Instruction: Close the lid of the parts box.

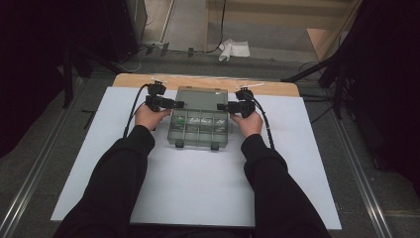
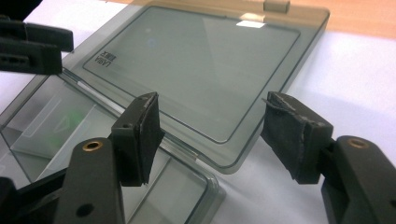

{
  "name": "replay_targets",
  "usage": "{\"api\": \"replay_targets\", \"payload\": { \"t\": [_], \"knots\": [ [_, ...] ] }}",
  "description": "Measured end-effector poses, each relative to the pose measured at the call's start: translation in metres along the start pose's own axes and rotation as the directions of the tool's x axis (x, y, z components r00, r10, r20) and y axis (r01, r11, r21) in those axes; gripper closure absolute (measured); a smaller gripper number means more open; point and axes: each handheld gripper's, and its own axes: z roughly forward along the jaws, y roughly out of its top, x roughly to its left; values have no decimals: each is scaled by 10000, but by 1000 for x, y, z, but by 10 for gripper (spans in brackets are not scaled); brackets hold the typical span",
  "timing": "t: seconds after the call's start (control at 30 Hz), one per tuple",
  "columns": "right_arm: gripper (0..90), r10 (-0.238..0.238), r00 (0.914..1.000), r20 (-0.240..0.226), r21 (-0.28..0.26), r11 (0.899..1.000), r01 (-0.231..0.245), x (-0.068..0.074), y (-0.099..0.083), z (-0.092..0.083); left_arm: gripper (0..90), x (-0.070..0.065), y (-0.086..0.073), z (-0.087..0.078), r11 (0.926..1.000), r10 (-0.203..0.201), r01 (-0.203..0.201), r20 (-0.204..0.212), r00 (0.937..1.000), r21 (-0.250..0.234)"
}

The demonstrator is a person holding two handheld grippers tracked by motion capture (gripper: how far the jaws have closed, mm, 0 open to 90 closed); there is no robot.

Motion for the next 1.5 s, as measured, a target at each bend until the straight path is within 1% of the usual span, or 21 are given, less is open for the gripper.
{"api": "replay_targets", "payload": {
  "t": [0.1,0.23,0.27,0.33,0.47,0.5,0.6,0.67,0.7,0.77,0.83,0.9,0.93,0.97,1.03,1.1,1.27,1.33,1.4,1.47,1.5],
  "knots": [
    [359,200,9998,90,141,9997,-201,-1,-2,5,327,1,-1,3,9998,-192,193,112,9998,-14],
    [358,521,9986,22,179,9985,-522,-4,-3,8,327,2,-1,5,9994,-353,353,142,9993,-30],
    [362,626,9980,-27,173,9979,-626,-5,-3,9,326,3,-2,6,9994,-346,346,107,9993,31],
    [365,771,9969,-126,165,9969,-769,-5,-3,10,325,4,-2,6,9988,-487,486,205,9986,49],
    [364,713,9974,-37,201,9973,-712,-5,-2,11,325,5,-3,8,9977,-671,672,367,9971,-5],
    [364,702,9975,-83,224,9973,-700,-6,-2,11,325,5,-3,9,9976,-687,687,375,9969,10],
    [363,1082,9935,-355,237,9939,-1074,-10,-3,12,326,5,-3,12,9965,-835,836,379,9958,-28],
    [363,1309,9900,-519,227,9913,-1299,-12,-4,13,326,6,-4,15,9939,-1105,1105,476,9927,33],
    [363,1388,9888,-557,247,9902,-1376,-13,-4,13,326,6,-4,17,9928,-1202,1200,453,9917,63],
    [364,1449,9878,-564,257,9893,-1436,-13,-5,13,326,3,-4,18,9943,-1063,1062,272,9940,27],
    [360,1490,9870,-601,247,9887,-1478,-13,-5,14,326,3,-4,20,9940,-1098,1098,218,9937,20],
    [356,1725,9826,-686,280,9849,-1710,-14,-6,15,328,4,-4,21,9941,-1082,1082,277,9937,-6],
    [362,1760,9811,-802,268,9843,-1744,-15,-7,16,329,4,-4,21,9944,-1055,1056,254,9941,-27],
    [367,1972,9766,-864,322,9803,-1951,-15,-7,16,336,4,-4,21,9946,-1036,1038,240,9943,-46],
    [370,1749,9812,-815,192,9846,-1739,-14,-7,18,350,4,-5,22,9957,-927,928,202,9955,-49],
    [369,1743,9821,-718,155,9847,-1736,-11,-7,19,354,4,-5,22,9955,-942,945,268,9952,-87],
    [370,1756,9814,-773,118,9845,-1753,-12,-8,19,358,5,-6,22,9956,-923,928,329,9952,-155],
    [370,1746,9816,-776,107,9846,-1743,-12,-8,19,363,7,-6,22,9956,-919,927,442,9948,-148],
    [371,1748,9814,-792,105,9846,-1745,-12,-8,19,379,9,-6,21,9946,-1010,1021,552,9934,-171],
    [373,1756,9813,-793,85,9844,-1755,-12,-8,19,387,9,-6,21,9943,-1043,1053,541,9931,-173],
    [376,1748,9814,-795,89,9846,-1746,-13,-8,19,388,9,-6,21,9933,-1128,1139,570,9920,-168]
  ]
}}
